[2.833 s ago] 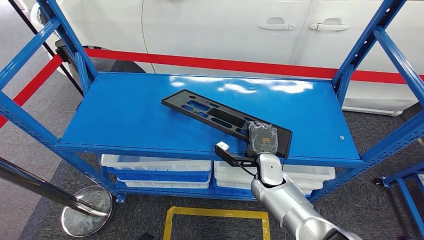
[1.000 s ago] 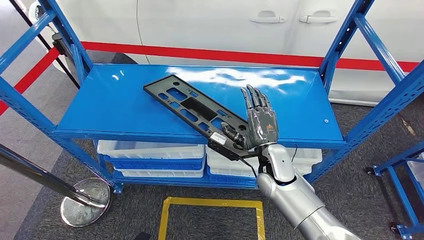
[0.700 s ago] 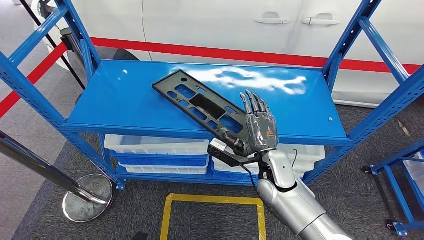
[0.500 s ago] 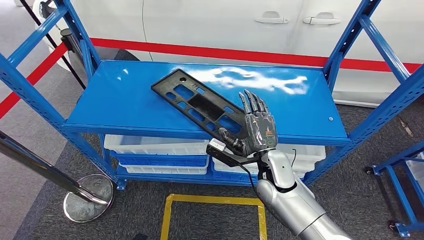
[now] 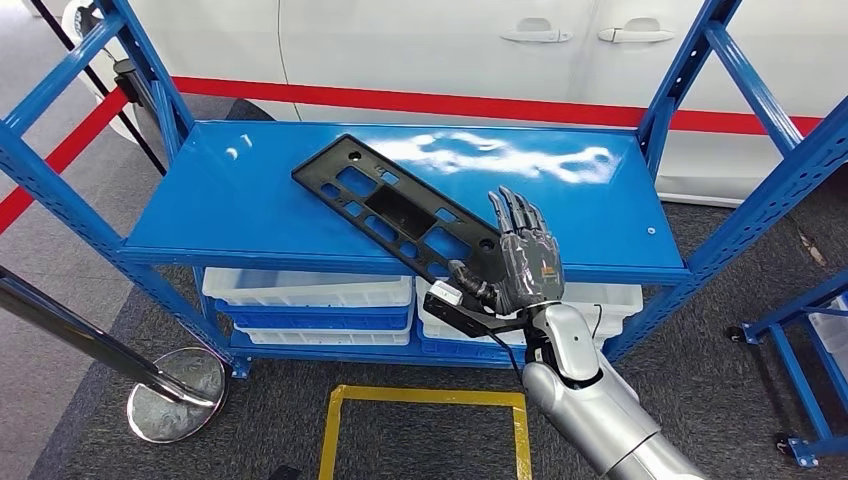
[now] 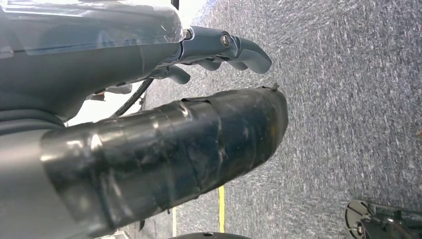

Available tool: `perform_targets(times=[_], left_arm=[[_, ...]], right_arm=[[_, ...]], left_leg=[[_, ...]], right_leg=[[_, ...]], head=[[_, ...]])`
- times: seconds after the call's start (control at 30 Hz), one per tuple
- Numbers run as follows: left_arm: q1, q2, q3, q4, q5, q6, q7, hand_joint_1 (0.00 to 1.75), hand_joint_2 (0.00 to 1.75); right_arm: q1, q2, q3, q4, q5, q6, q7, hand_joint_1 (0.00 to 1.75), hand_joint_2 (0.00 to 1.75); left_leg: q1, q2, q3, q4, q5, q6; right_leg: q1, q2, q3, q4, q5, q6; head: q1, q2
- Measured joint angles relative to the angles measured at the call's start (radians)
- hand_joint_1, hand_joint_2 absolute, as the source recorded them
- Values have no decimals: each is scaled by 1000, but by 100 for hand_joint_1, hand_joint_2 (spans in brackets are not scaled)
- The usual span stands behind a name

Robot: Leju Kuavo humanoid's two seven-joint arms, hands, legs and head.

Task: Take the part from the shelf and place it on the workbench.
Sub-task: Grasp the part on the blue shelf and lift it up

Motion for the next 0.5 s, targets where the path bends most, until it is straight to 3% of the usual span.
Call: perform_targets(times=[0.13,0.5], left_arm=[[0,0,4,0,-2,-1,1,0,0],[0,-2,41,0,7,1,-1,0,0]], right_arm=[[22,-4,0,-17,-5,8,-4,0,175],[236,-36,103,-193,-44,70,-44,0,175]], left_leg=[[0,0,-1,1,0,-1],[-1,0,-3,3,-1,0]], right_leg=[[-1,0,0,0,1,-1],[-2,-2,-1,0,1,-1]], head=[[0,0],[0,0]])
